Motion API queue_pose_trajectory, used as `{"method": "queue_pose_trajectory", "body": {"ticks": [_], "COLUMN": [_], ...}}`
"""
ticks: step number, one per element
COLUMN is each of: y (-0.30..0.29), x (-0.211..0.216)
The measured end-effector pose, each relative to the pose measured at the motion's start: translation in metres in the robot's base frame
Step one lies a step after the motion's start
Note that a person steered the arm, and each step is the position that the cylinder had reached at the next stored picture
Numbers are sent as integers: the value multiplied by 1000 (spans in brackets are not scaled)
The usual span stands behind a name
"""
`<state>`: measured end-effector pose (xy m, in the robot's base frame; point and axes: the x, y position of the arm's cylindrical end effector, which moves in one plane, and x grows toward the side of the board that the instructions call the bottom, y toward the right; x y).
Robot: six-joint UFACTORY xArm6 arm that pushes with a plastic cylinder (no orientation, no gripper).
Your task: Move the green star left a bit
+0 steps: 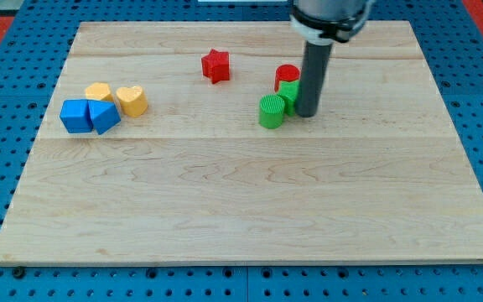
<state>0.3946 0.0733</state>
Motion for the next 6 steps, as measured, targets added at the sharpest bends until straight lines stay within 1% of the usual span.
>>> {"method": "queue_pose_trajectory", "body": {"ticks": [1,2,3,4,6], "y": [-13,27,35,27,-52], "x": [-1,-10,-34,-45,-45]}}
